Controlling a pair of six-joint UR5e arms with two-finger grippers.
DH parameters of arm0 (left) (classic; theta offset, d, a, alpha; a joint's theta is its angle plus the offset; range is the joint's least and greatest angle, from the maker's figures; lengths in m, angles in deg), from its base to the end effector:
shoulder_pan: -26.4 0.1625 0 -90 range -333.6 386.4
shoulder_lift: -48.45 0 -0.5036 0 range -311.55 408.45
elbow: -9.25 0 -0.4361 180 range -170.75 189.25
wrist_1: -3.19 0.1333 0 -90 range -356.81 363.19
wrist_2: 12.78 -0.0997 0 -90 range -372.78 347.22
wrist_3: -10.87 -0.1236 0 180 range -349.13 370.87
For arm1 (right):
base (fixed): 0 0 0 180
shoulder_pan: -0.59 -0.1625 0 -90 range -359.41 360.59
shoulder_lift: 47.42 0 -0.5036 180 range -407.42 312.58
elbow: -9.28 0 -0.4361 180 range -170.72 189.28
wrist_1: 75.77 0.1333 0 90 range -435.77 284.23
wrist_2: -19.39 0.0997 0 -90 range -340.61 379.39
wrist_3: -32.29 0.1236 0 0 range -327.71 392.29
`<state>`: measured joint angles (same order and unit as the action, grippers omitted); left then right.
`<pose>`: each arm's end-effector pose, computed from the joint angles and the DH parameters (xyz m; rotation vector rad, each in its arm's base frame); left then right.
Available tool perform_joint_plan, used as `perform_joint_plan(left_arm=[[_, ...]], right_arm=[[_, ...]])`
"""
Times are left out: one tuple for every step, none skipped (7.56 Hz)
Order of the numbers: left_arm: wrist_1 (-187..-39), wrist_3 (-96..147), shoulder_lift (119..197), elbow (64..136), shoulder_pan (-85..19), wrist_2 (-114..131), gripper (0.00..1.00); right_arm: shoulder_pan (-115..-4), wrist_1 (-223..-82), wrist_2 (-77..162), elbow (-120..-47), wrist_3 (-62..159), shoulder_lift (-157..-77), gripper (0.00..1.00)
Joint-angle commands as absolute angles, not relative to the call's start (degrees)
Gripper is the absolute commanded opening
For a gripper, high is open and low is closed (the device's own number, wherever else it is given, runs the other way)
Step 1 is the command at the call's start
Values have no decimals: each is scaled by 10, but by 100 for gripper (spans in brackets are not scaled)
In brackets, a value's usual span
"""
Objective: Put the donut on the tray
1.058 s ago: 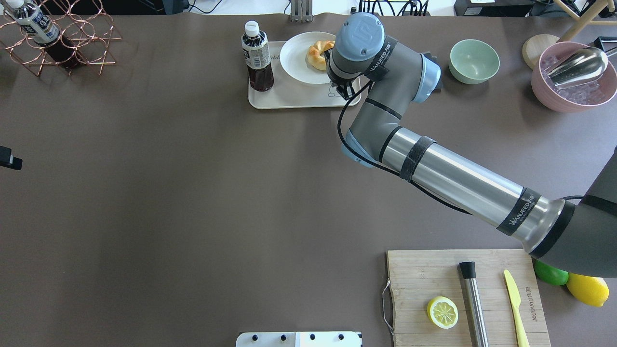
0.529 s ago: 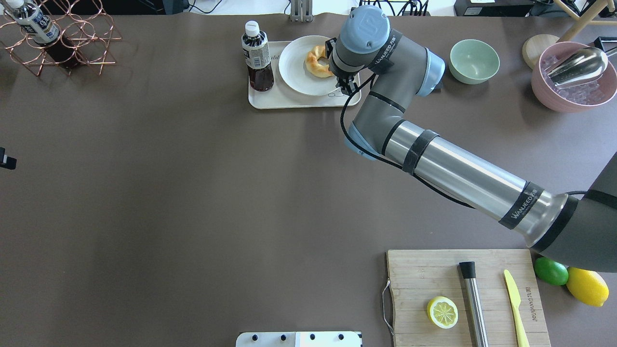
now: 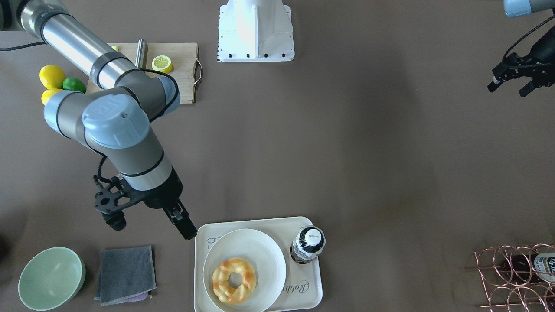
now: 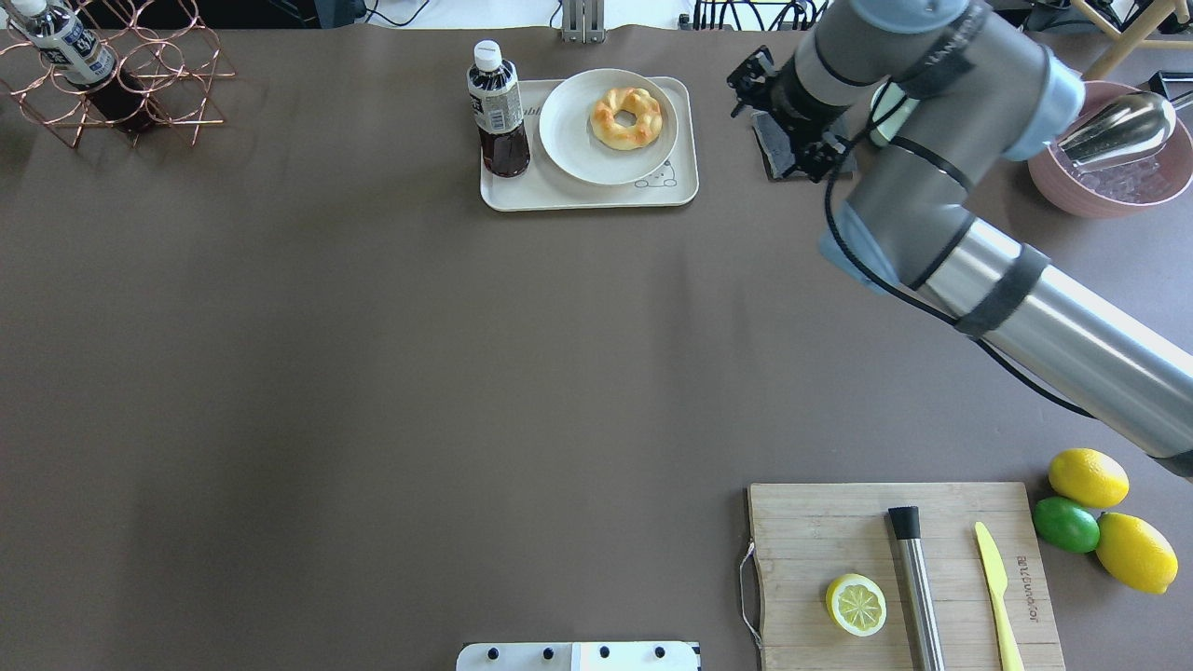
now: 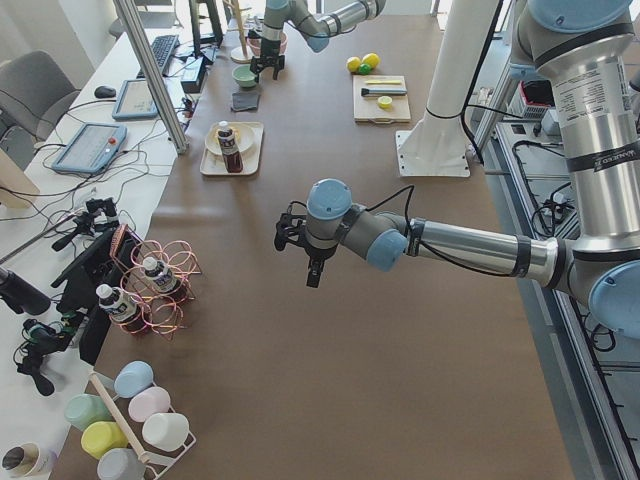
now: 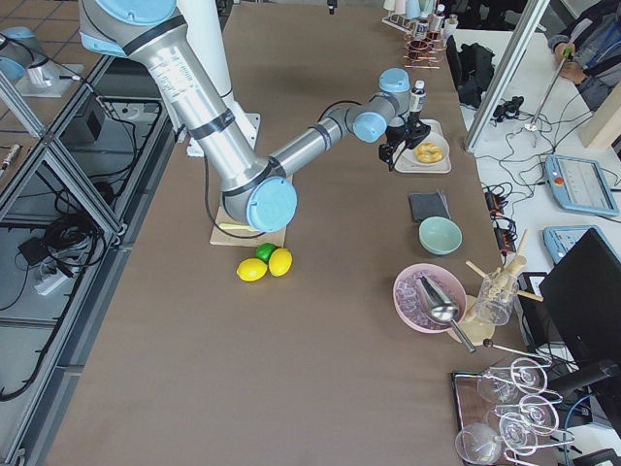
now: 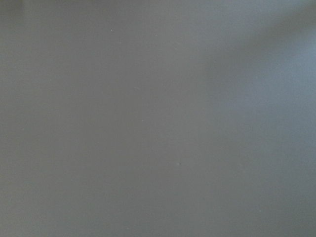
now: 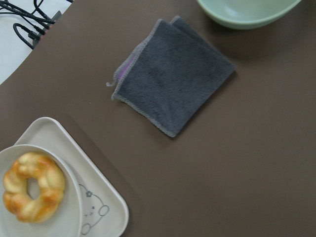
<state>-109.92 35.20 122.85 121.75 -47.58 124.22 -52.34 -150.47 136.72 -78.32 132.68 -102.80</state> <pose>0.0763 -0.4213 0.6183 0.1869 0.9205 0.0805 -0.4232 -0.6872 0.3450 -0.1272 -0.9484 0.8254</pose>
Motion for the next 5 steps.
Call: perform_joint_plan(left_arm=[[-1096, 289, 1225, 1201, -494, 1250, 98], [-1095, 270, 1225, 1193, -501, 1250, 98], [-1095, 269, 1225, 1193, -501, 1250, 98], [-1095, 269, 1224, 1194, -501, 1251, 98], [-1095, 268, 1224, 1194, -501, 1251, 98]], right_arm=[[-610, -1526, 1468, -938, 1124, -1195, 100], [-645, -1526, 1497, -956, 1011, -1251, 100], [-687, -1527, 1523, -955, 892, -1290, 100], [-726, -1526, 1539, -957, 792, -1331, 100], [-751, -1526, 1545, -956, 697, -1369, 100]])
